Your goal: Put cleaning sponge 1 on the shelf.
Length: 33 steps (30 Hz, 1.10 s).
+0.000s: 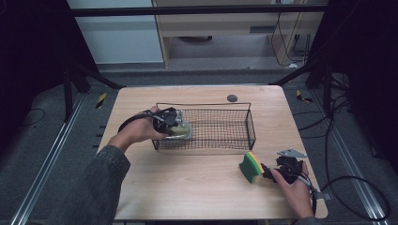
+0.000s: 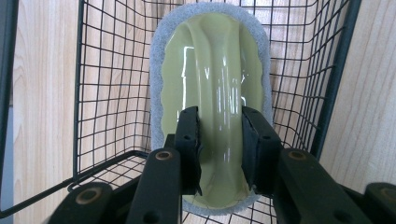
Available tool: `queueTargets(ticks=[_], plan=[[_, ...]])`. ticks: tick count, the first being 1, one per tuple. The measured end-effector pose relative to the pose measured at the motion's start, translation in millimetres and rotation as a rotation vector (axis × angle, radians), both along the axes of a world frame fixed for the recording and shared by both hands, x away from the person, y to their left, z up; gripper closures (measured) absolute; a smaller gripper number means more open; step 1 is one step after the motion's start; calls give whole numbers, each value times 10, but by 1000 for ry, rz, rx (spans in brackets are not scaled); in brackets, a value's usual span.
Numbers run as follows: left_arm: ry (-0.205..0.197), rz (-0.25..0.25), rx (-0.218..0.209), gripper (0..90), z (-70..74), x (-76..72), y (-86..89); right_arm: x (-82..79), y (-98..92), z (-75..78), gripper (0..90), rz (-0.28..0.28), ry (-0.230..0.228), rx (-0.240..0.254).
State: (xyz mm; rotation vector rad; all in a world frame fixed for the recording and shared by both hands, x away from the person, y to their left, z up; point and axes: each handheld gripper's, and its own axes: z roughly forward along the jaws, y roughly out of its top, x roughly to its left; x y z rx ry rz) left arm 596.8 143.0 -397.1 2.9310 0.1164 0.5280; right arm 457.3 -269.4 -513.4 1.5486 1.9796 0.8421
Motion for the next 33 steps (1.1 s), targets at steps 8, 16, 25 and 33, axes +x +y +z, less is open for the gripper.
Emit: queueTargets(ticks=[8,16,25,33], plan=[[6,2,7,690,-23,11,-14,0,0,0,5,0,0,0],[-6,35,-49,638,69,5,22,0,0,0,5,1,0,0],[-49,99,-152,542,352,-92,180,1,-1,-1,5,2,-2,-1],[-46,221,-204,268,455,-191,333,1,0,0,5,1,-3,2]])
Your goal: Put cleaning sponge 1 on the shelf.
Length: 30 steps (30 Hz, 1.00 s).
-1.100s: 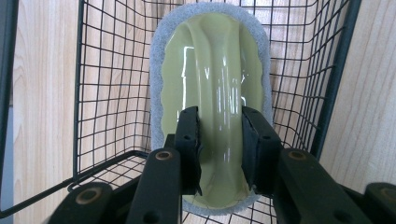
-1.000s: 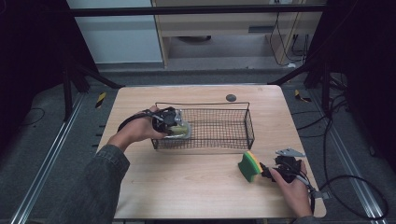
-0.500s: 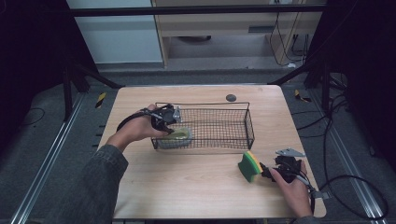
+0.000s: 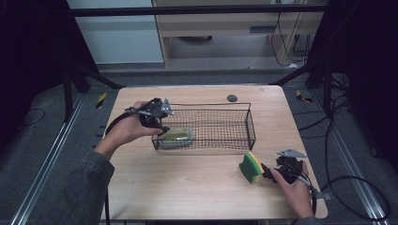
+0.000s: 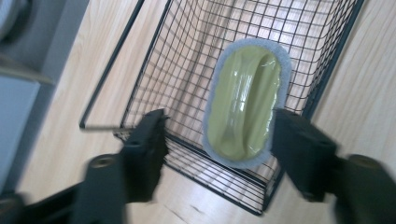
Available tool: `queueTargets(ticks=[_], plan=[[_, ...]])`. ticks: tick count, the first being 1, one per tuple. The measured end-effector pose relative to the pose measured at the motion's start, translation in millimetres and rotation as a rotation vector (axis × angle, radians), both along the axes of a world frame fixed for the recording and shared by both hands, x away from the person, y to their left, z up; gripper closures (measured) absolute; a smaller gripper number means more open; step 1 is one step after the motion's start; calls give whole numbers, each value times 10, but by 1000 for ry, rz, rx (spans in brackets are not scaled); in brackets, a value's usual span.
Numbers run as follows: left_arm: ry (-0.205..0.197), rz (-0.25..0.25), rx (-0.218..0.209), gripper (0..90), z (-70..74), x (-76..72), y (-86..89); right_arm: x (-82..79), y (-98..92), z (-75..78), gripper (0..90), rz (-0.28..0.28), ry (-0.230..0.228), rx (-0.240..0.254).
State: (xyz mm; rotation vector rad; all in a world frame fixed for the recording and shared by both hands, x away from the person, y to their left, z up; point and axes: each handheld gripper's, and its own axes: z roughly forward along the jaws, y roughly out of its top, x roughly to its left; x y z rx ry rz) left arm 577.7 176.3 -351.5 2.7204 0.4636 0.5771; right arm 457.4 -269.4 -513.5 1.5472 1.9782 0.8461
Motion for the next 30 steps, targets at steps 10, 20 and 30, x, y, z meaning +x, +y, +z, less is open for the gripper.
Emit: queueTargets(ticks=[10,20,30], plan=[[8,183,-148,72,-2,-276,290,-2,1,0,5,-1,1,-1],[4,288,-240,53,-179,-488,590,-2,2,0,5,-2,0,0],[24,421,-297,53,-771,-694,897,1,-13,11,21,6,7,9]])
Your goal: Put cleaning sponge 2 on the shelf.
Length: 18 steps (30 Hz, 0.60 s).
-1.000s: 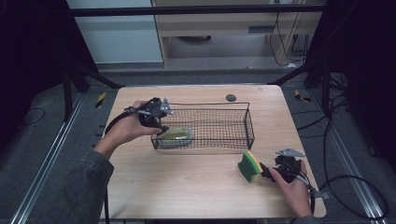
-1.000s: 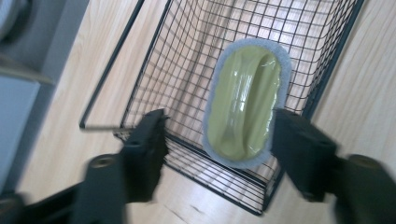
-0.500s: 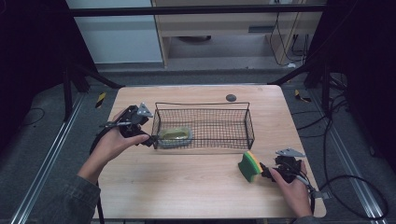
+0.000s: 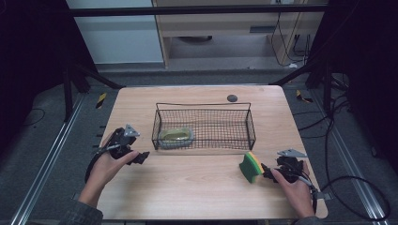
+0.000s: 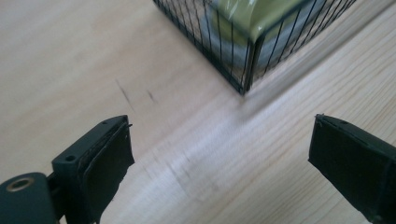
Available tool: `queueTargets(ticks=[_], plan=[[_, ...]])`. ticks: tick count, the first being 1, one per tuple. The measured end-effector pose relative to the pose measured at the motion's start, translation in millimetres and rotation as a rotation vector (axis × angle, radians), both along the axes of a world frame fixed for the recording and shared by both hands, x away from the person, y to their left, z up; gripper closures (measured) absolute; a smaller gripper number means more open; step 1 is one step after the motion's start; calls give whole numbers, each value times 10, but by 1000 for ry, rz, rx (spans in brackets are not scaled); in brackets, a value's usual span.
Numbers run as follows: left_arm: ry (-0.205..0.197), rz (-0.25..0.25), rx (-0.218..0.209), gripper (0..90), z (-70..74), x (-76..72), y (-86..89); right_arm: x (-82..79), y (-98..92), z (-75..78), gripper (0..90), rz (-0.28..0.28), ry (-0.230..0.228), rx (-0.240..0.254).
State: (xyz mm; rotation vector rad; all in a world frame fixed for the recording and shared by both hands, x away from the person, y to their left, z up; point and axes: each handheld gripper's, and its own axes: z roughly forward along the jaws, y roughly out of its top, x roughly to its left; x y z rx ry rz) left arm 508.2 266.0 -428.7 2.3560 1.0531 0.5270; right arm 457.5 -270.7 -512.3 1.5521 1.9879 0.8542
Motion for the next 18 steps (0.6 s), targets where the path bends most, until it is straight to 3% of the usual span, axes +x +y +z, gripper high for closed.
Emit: queueTargets(ticks=[1,2,3,4,5,6,10,12,18], plan=[[14,20,-38,53,-156,-21,58,1,-10,10,38,4,6,-2],[14,20,-38,53,-156,-21,58,-3,-25,24,62,1,9,4],[40,28,-8,54,-294,-11,91,-19,-29,47,79,-8,24,32],[40,28,-8,54,-294,-11,91,-34,-36,69,78,-3,29,49],[58,23,20,54,-354,-10,109,-34,-36,69,78,-3,29,49],[73,33,-14,57,-407,-13,141,-103,-41,137,99,4,38,35],[90,44,-9,55,-508,-5,162,-226,-40,209,124,24,53,-3],[115,45,-43,52,-596,-8,149,-383,-17,262,149,60,69,-30],[101,50,-75,9,-651,-24,110,-632,74,391,197,123,109,-38]])
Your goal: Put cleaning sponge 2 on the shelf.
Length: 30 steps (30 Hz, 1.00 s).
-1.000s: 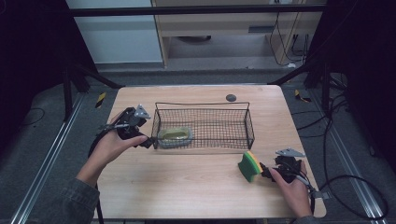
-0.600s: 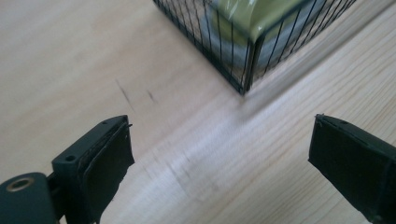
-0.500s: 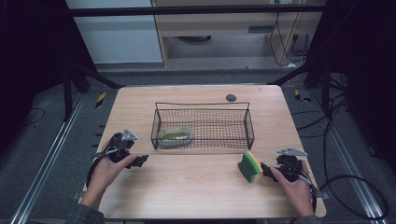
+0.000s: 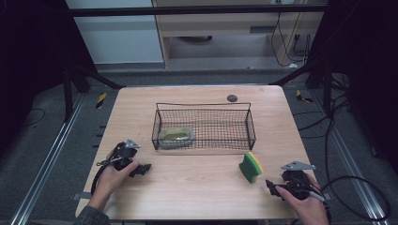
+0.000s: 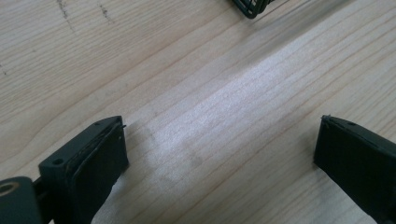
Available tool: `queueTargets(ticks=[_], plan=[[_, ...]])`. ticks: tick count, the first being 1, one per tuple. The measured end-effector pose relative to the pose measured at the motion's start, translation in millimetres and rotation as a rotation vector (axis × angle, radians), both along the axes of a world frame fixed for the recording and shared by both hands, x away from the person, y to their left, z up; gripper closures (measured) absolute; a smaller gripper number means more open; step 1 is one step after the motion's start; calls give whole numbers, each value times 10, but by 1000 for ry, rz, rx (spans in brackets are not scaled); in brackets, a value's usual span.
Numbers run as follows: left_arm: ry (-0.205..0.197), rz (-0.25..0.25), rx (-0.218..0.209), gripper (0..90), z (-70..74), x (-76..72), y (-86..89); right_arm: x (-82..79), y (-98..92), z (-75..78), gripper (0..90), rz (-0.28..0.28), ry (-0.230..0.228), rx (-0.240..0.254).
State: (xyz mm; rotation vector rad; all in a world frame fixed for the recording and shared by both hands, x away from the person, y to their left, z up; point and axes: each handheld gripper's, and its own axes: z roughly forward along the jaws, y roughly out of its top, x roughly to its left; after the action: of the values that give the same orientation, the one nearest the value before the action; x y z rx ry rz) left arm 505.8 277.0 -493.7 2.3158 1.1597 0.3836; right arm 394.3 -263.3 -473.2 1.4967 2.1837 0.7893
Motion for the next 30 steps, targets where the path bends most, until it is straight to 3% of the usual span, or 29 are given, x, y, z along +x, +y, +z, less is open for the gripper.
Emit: queueTargets(ticks=[3,8,16,23,30], plan=[[-36,13,-35,0,-42,-17,-4,-102,132,127,214,51,31,-12],[-78,30,-54,0,-73,-40,8,-136,278,298,226,102,61,-13],[-153,65,-106,0,-144,-63,5,-31,457,628,250,138,94,-35],[-157,65,-109,0,-149,-67,7,86,554,774,269,158,116,-34],[-158,65,-109,0,-149,-66,7,209,656,780,299,167,148,-60]])
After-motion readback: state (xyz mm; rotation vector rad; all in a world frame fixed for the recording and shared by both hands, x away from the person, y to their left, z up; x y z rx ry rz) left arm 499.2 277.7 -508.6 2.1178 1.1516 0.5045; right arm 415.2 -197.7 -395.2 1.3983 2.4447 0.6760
